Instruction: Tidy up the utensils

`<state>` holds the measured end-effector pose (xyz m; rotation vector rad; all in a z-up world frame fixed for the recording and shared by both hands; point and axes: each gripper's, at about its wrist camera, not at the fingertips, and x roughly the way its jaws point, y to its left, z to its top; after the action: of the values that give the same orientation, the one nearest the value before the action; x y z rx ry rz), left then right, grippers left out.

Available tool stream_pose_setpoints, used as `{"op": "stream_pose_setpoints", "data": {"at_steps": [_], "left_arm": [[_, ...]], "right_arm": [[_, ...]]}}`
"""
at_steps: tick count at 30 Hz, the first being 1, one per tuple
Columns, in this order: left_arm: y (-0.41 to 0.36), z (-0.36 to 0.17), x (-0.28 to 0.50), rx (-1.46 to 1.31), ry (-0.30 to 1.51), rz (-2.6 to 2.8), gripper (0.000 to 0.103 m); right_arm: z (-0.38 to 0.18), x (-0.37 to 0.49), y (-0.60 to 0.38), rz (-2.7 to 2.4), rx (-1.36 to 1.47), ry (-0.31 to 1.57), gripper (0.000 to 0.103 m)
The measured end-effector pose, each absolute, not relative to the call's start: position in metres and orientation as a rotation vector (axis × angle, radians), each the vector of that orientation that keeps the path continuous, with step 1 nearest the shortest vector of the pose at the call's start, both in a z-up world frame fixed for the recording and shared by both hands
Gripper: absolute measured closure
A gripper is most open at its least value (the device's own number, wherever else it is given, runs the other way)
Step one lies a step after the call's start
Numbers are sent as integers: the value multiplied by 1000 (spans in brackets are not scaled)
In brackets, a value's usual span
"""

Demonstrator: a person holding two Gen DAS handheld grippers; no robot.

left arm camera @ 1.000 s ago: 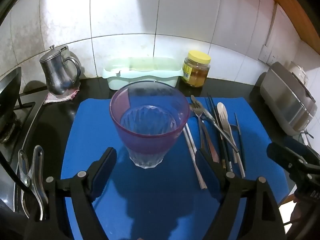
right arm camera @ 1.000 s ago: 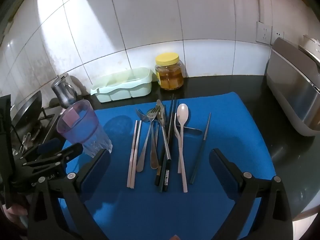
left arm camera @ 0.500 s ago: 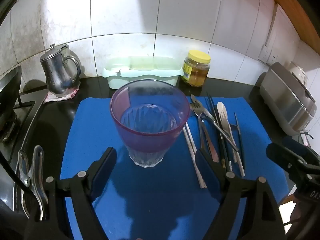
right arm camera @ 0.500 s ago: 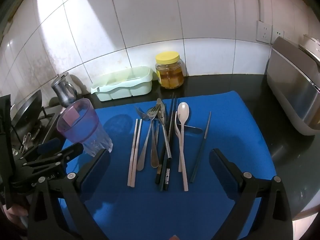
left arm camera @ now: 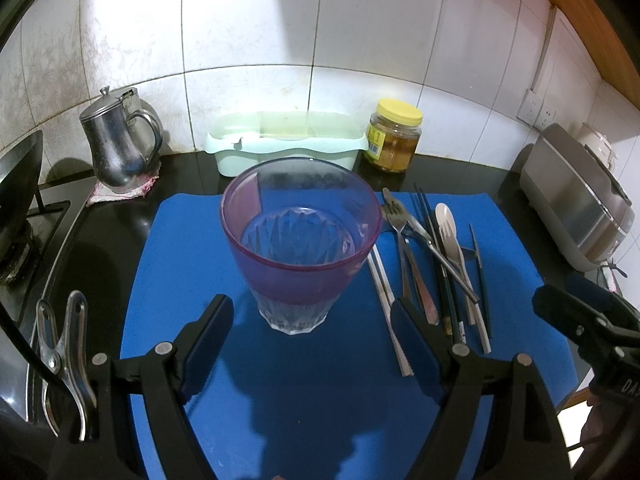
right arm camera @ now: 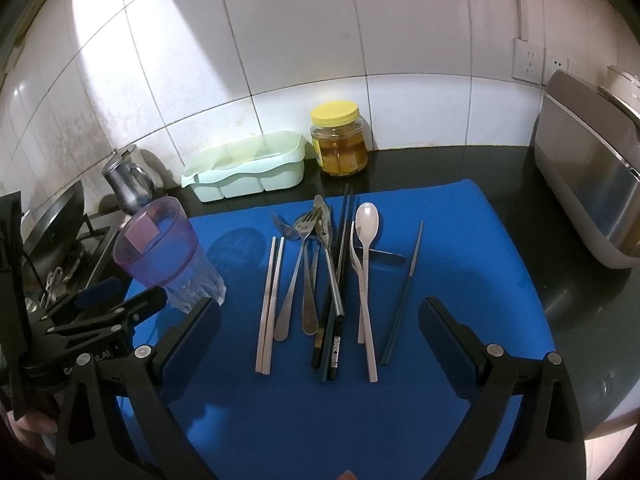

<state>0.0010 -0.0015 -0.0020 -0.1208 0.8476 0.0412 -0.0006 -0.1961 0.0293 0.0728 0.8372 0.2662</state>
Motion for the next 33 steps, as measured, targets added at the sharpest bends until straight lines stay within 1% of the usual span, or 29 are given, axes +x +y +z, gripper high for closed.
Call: {"op": "stream_pose_setpoints", "data": {"at_steps": [33], "left_arm": [[-2, -3, 0, -121, 852, 39, 18]], "right_arm": [[24, -2, -195, 266, 79, 848, 2]]}}
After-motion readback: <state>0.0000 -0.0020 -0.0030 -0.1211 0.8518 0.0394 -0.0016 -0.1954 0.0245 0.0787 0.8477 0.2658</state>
